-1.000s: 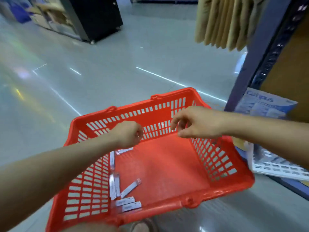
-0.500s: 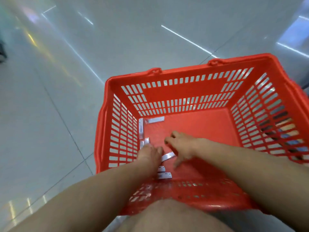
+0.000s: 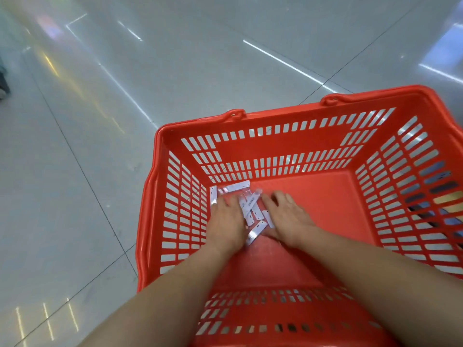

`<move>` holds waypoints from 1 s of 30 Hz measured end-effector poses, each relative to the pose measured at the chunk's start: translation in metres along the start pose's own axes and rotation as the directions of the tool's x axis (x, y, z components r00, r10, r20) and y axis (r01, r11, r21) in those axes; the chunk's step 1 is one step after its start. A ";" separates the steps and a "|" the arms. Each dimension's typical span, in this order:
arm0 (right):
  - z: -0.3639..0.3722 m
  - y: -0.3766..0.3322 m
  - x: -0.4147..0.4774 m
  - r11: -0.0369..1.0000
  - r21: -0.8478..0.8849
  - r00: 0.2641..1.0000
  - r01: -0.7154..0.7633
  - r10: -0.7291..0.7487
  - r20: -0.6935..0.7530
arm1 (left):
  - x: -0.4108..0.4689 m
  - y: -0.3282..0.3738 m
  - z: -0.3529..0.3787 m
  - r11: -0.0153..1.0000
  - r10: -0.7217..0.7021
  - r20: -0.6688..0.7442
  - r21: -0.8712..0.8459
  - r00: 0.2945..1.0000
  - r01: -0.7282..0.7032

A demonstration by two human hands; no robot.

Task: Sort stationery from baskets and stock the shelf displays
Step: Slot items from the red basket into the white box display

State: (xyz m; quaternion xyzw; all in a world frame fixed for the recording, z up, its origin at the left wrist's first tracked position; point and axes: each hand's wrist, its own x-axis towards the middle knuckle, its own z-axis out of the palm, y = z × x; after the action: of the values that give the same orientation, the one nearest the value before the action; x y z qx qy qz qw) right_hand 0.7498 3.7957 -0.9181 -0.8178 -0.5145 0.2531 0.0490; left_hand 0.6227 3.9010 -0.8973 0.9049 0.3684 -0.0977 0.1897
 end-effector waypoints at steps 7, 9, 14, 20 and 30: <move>0.003 -0.004 0.012 0.996 0.083 0.997 0.034 -0.039 0.059 | -0.027 -0.003 0.015 0.980 -0.033 0.265 0.197 0.964 -0.021; 0.002 -0.007 0.018 0.992 0.122 0.997 0.009 -0.018 0.072 | -0.025 -0.005 0.017 0.993 -0.058 0.280 0.117 0.958 0.026; -0.007 -0.004 0.018 0.981 0.121 0.986 -0.152 0.143 0.083 | -0.021 -0.005 0.015 0.991 -0.115 0.295 0.098 0.949 0.090; -0.011 -0.012 0.031 0.972 0.235 0.995 -0.020 0.042 -0.090 | -0.008 -0.003 0.002 0.994 -0.109 0.045 -0.022 0.993 0.110; 0.002 -0.020 0.030 0.996 0.087 1.000 0.022 -0.022 -0.008 | 0.011 -0.008 -0.001 0.969 -0.236 -0.014 -0.080 0.972 0.234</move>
State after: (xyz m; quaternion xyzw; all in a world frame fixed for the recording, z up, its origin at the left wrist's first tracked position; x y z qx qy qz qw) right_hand 0.7430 3.8308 -0.9242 -0.8101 -0.5118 0.2717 0.0893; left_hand 0.6247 3.9132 -0.9018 0.8478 0.4788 -0.0943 0.2077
